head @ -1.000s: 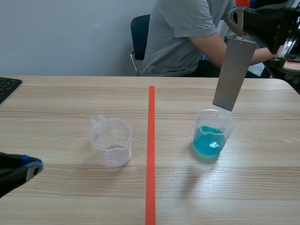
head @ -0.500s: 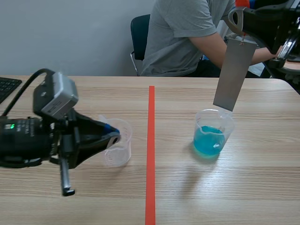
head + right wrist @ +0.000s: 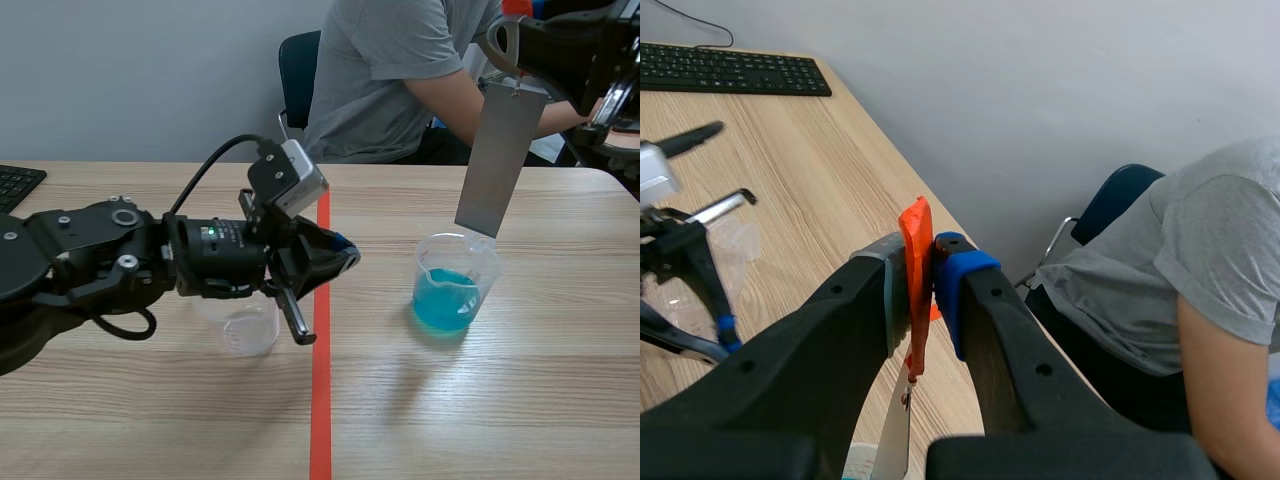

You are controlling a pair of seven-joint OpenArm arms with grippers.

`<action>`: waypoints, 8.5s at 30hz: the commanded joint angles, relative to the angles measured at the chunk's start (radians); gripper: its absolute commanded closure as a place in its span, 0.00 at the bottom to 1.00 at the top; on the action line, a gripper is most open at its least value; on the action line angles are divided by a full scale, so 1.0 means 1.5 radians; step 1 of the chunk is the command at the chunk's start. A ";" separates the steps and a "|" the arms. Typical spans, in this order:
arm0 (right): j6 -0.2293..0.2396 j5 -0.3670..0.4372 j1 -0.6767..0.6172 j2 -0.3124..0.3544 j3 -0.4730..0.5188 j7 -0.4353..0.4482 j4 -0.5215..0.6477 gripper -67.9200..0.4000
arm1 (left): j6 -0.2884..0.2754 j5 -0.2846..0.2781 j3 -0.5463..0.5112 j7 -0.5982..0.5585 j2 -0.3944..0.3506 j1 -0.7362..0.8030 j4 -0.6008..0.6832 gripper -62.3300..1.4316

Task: Do the redox reaction experiment.
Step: 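Raise the plate and point at it, then lower the plate into the blue solution, then hold the plate still in the solution, then raise the plate and point at it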

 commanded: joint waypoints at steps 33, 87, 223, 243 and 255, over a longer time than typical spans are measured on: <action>0.004 0.010 0.008 0.009 0.010 0.008 0.011 0.97 | 0.047 0.017 0.013 -0.006 0.239 -0.096 -0.210 0.91; 0.004 0.011 0.008 0.009 0.010 0.008 0.011 0.97 | 0.049 -0.069 -0.169 -0.008 -0.134 0.114 0.125 0.91; 0.004 -0.139 0.019 -0.077 0.006 0.030 -0.035 0.97 | 0.084 -0.104 -0.644 -0.012 -0.168 0.831 0.187 0.91; 0.004 -0.075 0.019 -0.076 0.054 -0.015 0.018 0.97 | 0.063 -0.104 -0.644 -0.039 -0.187 0.826 0.196 0.91; 0.004 -0.074 0.019 -0.077 0.054 -0.015 0.018 0.97 | -0.027 -0.109 -0.545 -0.070 -0.320 0.655 0.276 0.91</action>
